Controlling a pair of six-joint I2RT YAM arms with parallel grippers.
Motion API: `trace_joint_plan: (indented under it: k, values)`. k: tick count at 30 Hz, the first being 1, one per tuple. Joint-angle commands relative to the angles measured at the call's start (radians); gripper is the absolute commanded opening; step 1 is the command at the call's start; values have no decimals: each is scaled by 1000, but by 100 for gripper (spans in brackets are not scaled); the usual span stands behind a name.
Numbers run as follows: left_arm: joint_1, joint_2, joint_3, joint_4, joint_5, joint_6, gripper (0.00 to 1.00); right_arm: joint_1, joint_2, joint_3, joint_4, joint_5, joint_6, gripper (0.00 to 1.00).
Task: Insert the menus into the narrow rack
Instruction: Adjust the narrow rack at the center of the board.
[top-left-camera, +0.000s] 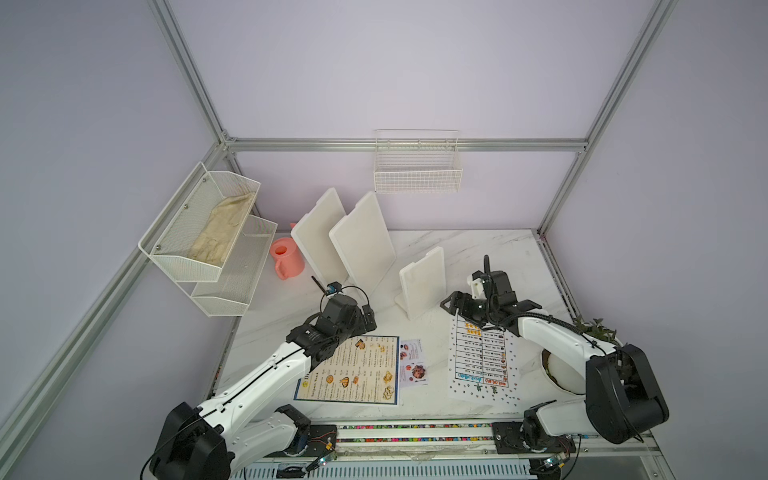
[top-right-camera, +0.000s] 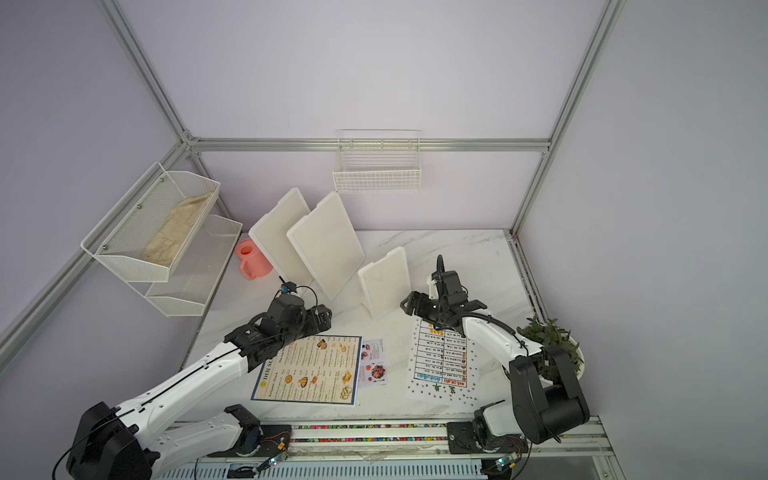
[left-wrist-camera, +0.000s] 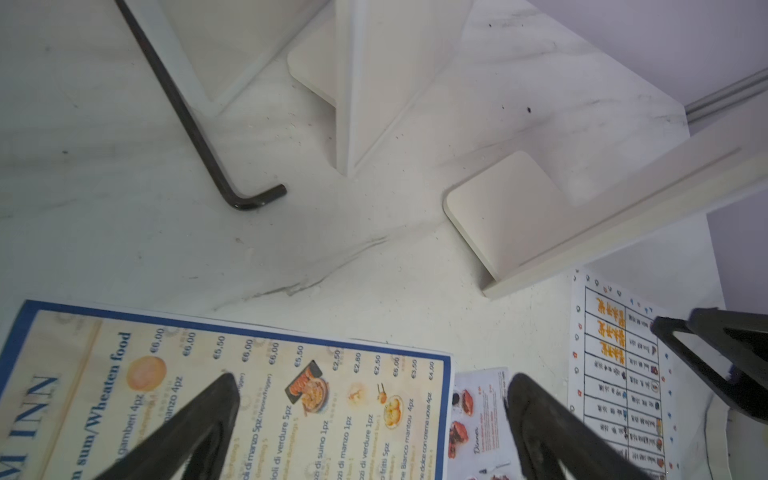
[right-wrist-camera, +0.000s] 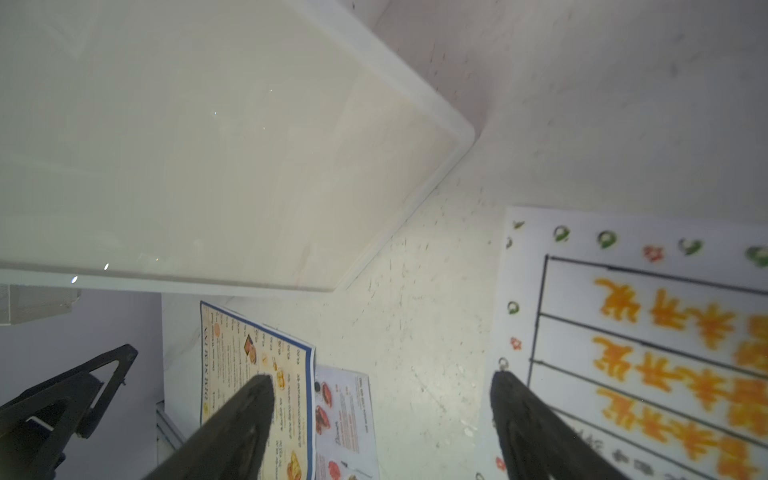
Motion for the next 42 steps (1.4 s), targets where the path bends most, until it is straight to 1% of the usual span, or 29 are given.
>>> trace_joint_plan:
  k: [1,3,5,8,9,10,11,13,18,20,24,27,31,36,42]
  values:
    - [-85,15,1,20,46,-42,100,74,-21,-38,9,-49,60,82]
    - [-122,28,-9,57,51,-52,100,99,-27,-72,54,-58,83,80]
    - [-140,45,-17,111,61,-60,100,100,-25,-92,81,-70,83,79]
    - [-145,81,-17,166,54,-80,100,87,-30,-59,33,27,50,78]
    - [-147,94,-17,189,49,-84,100,60,-30,-49,33,40,38,78]
    - [-147,106,-17,212,47,-89,100,20,-29,-36,36,29,29,77]
    - [-147,123,-18,237,43,-95,100,-22,-24,-21,42,7,19,76]
    - [-147,166,-4,282,38,-95,100,-105,33,21,56,-43,9,72]
    - [-147,266,50,341,15,-70,100,-204,192,163,48,-50,10,64]
    - [-146,306,73,350,12,-62,100,-234,255,218,58,-75,9,64]
    - [-145,380,107,359,12,-55,100,-250,410,353,53,-142,21,64]
    - [-145,409,112,406,26,-57,100,-251,500,442,49,-183,34,64]
    - [-143,456,160,418,43,-48,100,-251,601,547,21,-222,35,64]
    - [-138,491,197,434,36,-40,100,-251,663,607,1,-271,28,64]
    - [-120,529,245,381,5,-63,100,-250,665,586,21,-351,24,64]
